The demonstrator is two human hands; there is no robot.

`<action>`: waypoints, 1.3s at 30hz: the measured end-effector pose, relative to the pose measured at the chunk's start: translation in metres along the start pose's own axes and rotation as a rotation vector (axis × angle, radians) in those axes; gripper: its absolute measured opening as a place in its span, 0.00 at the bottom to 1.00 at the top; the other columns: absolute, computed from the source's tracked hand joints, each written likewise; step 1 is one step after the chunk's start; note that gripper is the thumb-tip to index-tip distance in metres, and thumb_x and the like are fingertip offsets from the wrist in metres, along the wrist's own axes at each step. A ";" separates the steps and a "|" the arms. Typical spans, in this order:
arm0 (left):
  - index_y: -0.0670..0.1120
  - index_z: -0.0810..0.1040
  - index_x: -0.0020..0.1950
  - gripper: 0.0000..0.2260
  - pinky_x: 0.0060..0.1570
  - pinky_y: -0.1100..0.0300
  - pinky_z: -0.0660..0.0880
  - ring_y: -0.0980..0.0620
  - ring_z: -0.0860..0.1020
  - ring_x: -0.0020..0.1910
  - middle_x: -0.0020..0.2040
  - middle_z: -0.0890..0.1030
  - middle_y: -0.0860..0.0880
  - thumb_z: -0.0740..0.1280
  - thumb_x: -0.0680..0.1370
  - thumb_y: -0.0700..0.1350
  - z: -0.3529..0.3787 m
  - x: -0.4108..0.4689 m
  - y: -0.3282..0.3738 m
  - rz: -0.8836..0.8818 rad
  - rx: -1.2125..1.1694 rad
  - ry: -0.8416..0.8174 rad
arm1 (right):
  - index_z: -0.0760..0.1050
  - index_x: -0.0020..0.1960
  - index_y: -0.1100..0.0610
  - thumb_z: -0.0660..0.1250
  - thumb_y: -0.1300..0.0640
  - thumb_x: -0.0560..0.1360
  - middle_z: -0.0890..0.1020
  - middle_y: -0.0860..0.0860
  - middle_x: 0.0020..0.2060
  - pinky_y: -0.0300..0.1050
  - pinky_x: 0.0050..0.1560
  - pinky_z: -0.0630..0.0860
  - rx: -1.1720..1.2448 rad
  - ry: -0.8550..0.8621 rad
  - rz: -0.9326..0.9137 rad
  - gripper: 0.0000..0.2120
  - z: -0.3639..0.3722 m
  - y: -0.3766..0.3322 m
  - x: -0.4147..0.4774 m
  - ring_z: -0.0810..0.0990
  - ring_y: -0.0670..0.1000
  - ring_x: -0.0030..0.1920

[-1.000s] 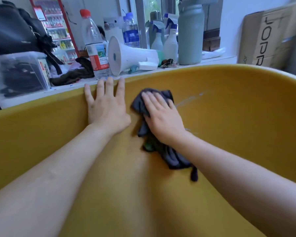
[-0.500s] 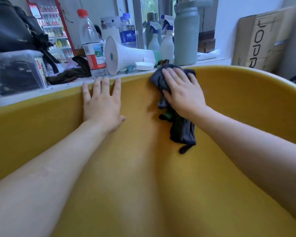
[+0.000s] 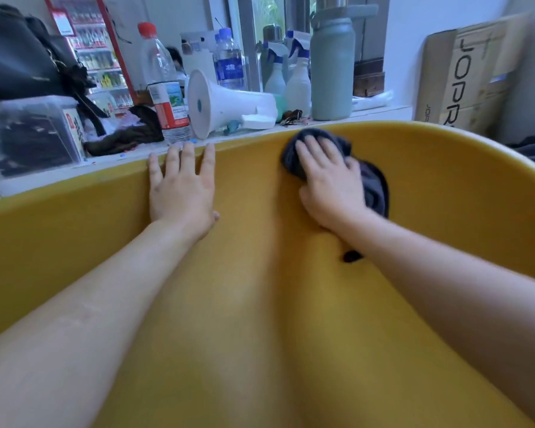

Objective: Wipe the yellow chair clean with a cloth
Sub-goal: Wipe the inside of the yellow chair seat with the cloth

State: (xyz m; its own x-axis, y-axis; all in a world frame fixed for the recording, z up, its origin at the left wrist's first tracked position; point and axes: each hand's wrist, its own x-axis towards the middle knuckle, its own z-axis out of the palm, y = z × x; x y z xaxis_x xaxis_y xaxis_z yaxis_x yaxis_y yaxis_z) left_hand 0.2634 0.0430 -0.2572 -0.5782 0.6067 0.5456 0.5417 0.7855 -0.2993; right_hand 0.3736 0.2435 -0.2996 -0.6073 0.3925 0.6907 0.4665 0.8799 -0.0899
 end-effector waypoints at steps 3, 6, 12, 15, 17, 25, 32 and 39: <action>0.49 0.42 0.77 0.49 0.72 0.42 0.41 0.41 0.48 0.76 0.77 0.50 0.41 0.72 0.69 0.57 0.001 0.001 0.001 -0.006 -0.015 0.027 | 0.55 0.78 0.52 0.60 0.52 0.71 0.58 0.49 0.78 0.55 0.63 0.70 0.093 -0.199 -0.126 0.36 0.031 -0.047 -0.096 0.57 0.52 0.76; 0.49 0.42 0.77 0.49 0.72 0.43 0.41 0.42 0.48 0.76 0.77 0.50 0.41 0.72 0.69 0.57 0.001 -0.003 -0.001 -0.009 -0.007 0.031 | 0.55 0.78 0.49 0.56 0.53 0.75 0.57 0.45 0.78 0.54 0.63 0.68 0.144 -0.435 -0.508 0.31 0.026 -0.039 -0.141 0.57 0.50 0.76; 0.49 0.40 0.77 0.48 0.73 0.44 0.40 0.43 0.44 0.76 0.78 0.47 0.43 0.71 0.71 0.57 -0.001 -0.004 0.003 -0.022 -0.027 0.002 | 0.60 0.76 0.50 0.62 0.56 0.73 0.63 0.46 0.76 0.53 0.65 0.58 -0.198 -0.039 -0.132 0.32 -0.023 0.054 -0.009 0.60 0.52 0.75; 0.49 0.40 0.77 0.48 0.73 0.44 0.41 0.43 0.44 0.76 0.78 0.47 0.43 0.71 0.71 0.57 -0.002 -0.004 0.003 -0.021 -0.017 -0.017 | 0.57 0.77 0.52 0.63 0.56 0.72 0.59 0.49 0.77 0.54 0.66 0.62 -0.060 -0.118 0.013 0.35 0.003 0.012 -0.046 0.58 0.53 0.76; 0.49 0.40 0.77 0.47 0.73 0.44 0.41 0.43 0.44 0.76 0.78 0.47 0.43 0.71 0.71 0.56 -0.001 -0.005 0.002 -0.026 -0.024 -0.005 | 0.52 0.78 0.49 0.61 0.55 0.74 0.52 0.46 0.79 0.55 0.68 0.62 0.022 -0.321 -0.158 0.35 0.020 -0.023 -0.101 0.53 0.51 0.77; 0.49 0.41 0.77 0.44 0.73 0.46 0.41 0.43 0.40 0.76 0.78 0.41 0.43 0.70 0.73 0.47 -0.002 -0.011 0.007 -0.021 -0.039 -0.029 | 0.61 0.75 0.50 0.45 0.56 0.74 0.62 0.47 0.76 0.56 0.67 0.58 -0.274 -0.075 -0.191 0.29 -0.036 0.073 0.004 0.58 0.53 0.76; 0.56 0.48 0.77 0.31 0.70 0.35 0.44 0.46 0.37 0.76 0.78 0.38 0.49 0.58 0.78 0.59 0.026 -0.087 0.051 0.242 -0.103 -0.295 | 0.63 0.75 0.47 0.44 0.55 0.76 0.61 0.43 0.76 0.49 0.66 0.62 -0.004 -0.625 -0.709 0.28 -0.002 0.015 -0.138 0.59 0.47 0.76; 0.54 0.40 0.77 0.38 0.66 0.31 0.42 0.45 0.35 0.75 0.77 0.35 0.49 0.55 0.75 0.67 0.046 -0.127 0.080 0.248 -0.105 -0.372 | 0.62 0.75 0.52 0.54 0.57 0.77 0.62 0.49 0.76 0.56 0.72 0.55 -0.234 -0.134 -0.142 0.26 -0.045 0.083 -0.015 0.56 0.52 0.77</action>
State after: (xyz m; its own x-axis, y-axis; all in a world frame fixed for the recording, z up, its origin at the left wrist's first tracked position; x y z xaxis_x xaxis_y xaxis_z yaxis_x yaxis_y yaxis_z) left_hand 0.3521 0.0345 -0.3870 -0.5924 0.7928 0.1432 0.7394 0.6056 -0.2941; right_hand 0.4503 0.2981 -0.2851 -0.7497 0.3152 0.5819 0.4966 0.8491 0.1799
